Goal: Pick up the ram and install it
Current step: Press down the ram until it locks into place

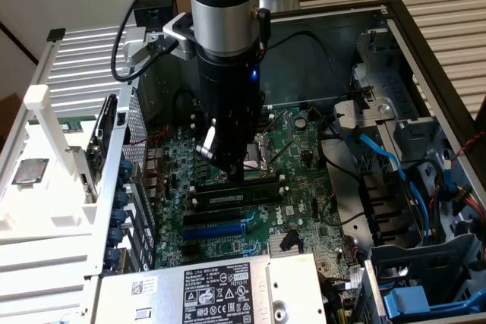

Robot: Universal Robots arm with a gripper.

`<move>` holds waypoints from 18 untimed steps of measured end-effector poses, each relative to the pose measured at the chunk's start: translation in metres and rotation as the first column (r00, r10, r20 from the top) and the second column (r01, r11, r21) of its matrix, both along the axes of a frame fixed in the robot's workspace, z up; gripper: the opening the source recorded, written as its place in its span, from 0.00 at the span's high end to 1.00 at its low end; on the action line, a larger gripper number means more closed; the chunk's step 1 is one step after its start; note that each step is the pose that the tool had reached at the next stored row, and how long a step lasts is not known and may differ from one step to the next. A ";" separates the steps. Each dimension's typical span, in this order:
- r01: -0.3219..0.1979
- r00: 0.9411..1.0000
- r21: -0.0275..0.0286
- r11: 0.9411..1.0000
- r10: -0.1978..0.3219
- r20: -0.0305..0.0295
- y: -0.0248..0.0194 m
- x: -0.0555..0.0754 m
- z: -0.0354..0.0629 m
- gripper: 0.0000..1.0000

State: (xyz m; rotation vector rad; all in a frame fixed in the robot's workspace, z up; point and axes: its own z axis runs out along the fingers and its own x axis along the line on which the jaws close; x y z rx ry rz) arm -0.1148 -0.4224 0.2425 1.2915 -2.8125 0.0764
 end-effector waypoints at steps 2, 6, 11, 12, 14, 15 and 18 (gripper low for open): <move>0.022 1.000 -0.001 1.000 -0.022 0.000 0.0000 0.000 0.0000 0.90; 0.069 0.998 -0.003 0.998 -0.069 0.001 0.0000 0.000 0.0000 0.90; 0.128 0.992 -0.003 0.992 -0.128 0.003 0.0000 0.000 0.0000 0.90; 0.139 0.990 -0.003 0.990 -0.139 0.003 0.0001 0.000 0.0000 0.90; 0.163 0.987 -0.003 0.987 -0.163 0.004 0.0001 0.000 -0.0001 0.90; 0.175 0.985 -0.003 0.985 -0.175 0.005 0.0001 0.000 -0.0001 0.90; 0.209 0.978 -0.003 0.978 -0.209 0.006 0.0000 0.000 0.0000 0.90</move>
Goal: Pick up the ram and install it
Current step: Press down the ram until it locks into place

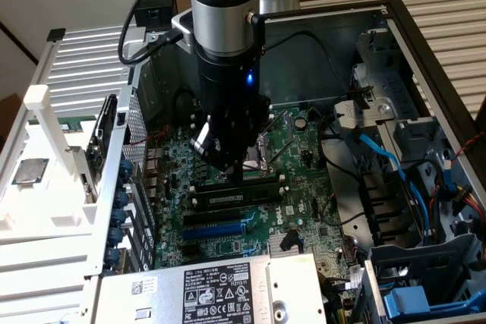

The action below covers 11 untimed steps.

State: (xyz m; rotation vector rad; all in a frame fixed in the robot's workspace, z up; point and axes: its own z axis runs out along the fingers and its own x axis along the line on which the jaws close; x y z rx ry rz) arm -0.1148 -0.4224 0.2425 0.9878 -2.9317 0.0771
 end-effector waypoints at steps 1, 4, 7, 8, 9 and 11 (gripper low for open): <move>0.012 1.000 0.000 1.000 -0.012 0.000 0.0000 0.000 0.0000 0.90; 0.048 0.999 0.000 0.999 -0.048 0.002 0.0000 0.000 0.0000 0.90; 0.107 0.994 0.000 0.994 -0.107 0.004 0.0000 0.000 0.0000 0.90; 0.119 0.993 0.000 0.993 -0.119 0.004 0.0000 0.000 0.0000 0.90; 0.131 0.991 0.000 0.991 -0.131 0.005 0.0000 0.000 0.0000 0.90; 0.155 0.988 0.000 0.988 -0.155 0.005 0.0000 0.000 0.0000 0.90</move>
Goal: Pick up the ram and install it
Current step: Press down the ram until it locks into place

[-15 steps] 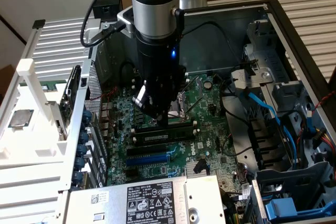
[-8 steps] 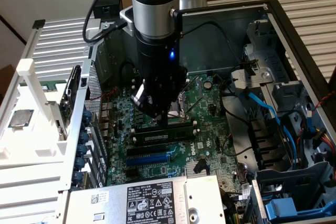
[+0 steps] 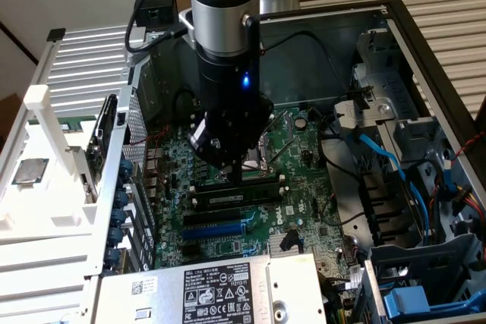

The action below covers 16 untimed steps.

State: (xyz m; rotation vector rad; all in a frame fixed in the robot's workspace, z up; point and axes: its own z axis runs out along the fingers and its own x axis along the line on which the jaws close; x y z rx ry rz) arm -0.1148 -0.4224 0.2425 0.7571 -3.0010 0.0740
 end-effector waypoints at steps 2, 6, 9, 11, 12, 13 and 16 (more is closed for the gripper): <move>0.025 1.000 0.000 1.000 -0.025 0.001 0.0000 0.000 0.0000 0.90; 0.072 0.997 0.000 0.997 -0.072 0.002 0.0000 0.000 0.0000 0.90; 0.107 0.994 0.000 0.994 -0.107 0.003 0.0000 0.000 0.0000 0.90; 0.129 0.992 0.000 0.992 -0.129 0.005 0.0000 0.000 0.0000 0.90; 0.139 0.990 0.000 0.990 -0.139 0.006 0.0000 0.000 0.0000 0.90; 0.149 0.989 0.000 0.989 -0.149 0.007 0.0000 0.000 0.0000 0.90; 0.177 0.984 -0.001 0.984 -0.177 0.012 0.0000 0.000 0.0000 0.90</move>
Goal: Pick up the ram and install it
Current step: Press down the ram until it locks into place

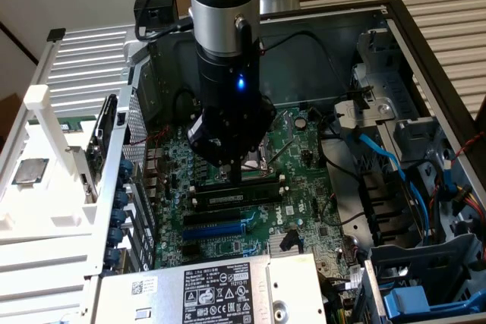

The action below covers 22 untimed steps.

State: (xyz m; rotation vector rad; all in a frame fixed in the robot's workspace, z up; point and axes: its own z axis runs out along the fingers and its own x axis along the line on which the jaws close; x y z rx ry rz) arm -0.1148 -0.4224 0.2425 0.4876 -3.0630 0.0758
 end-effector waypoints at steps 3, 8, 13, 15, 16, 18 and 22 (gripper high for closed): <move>0.028 1.000 -0.003 1.000 -0.028 0.005 0.0000 0.000 0.0001 0.90; 0.090 0.996 -0.008 0.996 -0.090 0.018 0.0000 0.000 0.0004 0.90; 0.135 0.990 -0.012 0.991 -0.135 0.029 0.0000 0.000 0.0005 0.90; 0.153 0.988 -0.013 0.988 -0.153 0.033 0.0000 0.000 0.0006 0.90; 0.162 0.986 -0.013 0.987 -0.161 0.034 0.0000 0.000 0.0005 0.90; 0.199 0.979 -0.014 0.980 -0.199 0.040 0.0000 0.000 0.0006 0.90; 0.239 0.970 -0.014 0.971 -0.238 0.045 0.0000 0.000 0.0006 0.90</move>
